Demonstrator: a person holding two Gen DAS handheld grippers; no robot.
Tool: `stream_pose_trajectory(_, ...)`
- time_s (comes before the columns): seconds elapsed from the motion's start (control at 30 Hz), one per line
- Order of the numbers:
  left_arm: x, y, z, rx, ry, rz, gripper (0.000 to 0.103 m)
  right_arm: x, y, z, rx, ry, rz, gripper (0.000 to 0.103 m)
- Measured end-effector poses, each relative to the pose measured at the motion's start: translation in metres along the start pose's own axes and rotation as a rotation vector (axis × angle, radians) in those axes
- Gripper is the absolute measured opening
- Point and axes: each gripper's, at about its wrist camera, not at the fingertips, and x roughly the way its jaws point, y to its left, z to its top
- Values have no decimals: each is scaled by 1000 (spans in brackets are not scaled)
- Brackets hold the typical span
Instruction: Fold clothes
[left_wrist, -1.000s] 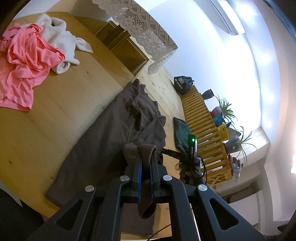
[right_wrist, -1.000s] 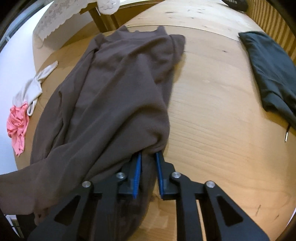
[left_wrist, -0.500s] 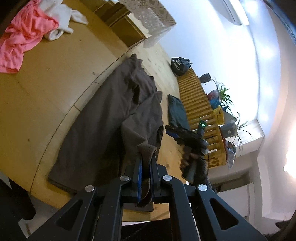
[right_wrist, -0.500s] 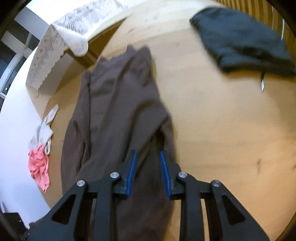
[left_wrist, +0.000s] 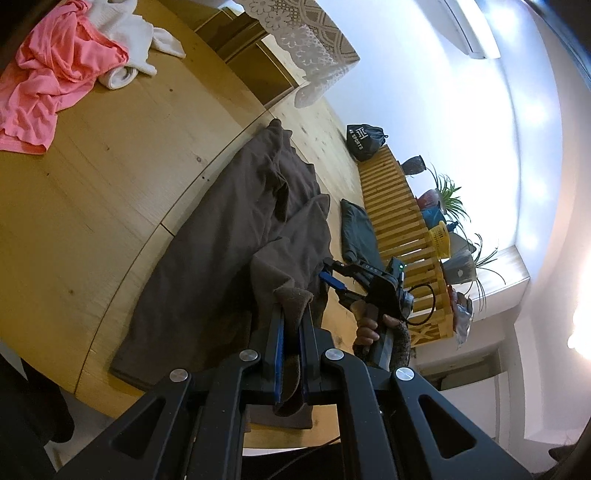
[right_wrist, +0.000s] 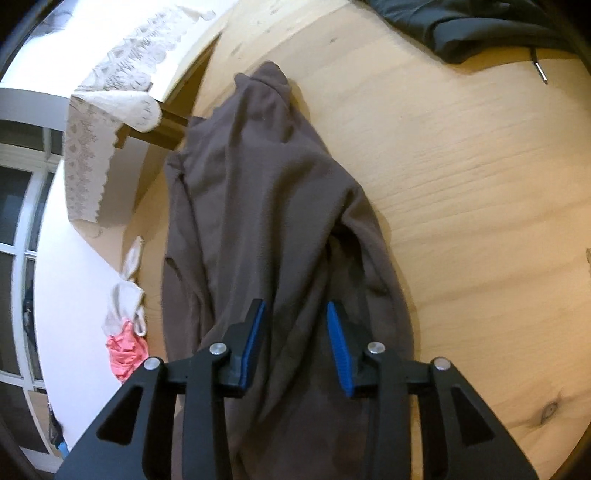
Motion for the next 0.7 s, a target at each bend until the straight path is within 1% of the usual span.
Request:
stream_pose_trajectory(0.1,0,1,0,-1,1,2,6,15,13,4,-49,14,-55,34)
stream_pose_trajectory(0.13,0,1,-1,-1,1,2,6,20,16,5,-63,18,-67,32)
stream_pose_trajectory(0.17,0,1,-1,-1,2,3,6,23,20,5,-87,30,-95,16)
stream_pose_trajectory(0.2,-1,2,-1,-2,2,3,6,26,24,4,-110,41,-122,6)
stream_pose_trajectory(0.33,1,-4,-3,30,16,15,6,18,36,6,-202,93,-202,5)
stream_pose_trajectory(0.4,3,-12,-7,66,30,25,6,2,42,13,-254,106,-249,5)
stream_pose_trajectory(0.47,6,-18,-14,71,44,16,6,-17,46,21,-289,99,-282,5)
stream_pose_trajectory(0.53,14,-27,-27,68,80,-6,6,-37,47,33,-314,74,-332,5)
stream_pose_trajectory(0.6,25,-33,-40,74,113,-31,6,-48,43,40,-323,46,-352,5)
stream_pose_trajectory(0.67,41,-41,-52,172,156,24,4,-36,31,43,-311,86,-341,5)
stream_pose_trajectory(0.7,54,-40,-62,193,222,33,4,-26,21,41,-294,115,-361,5)
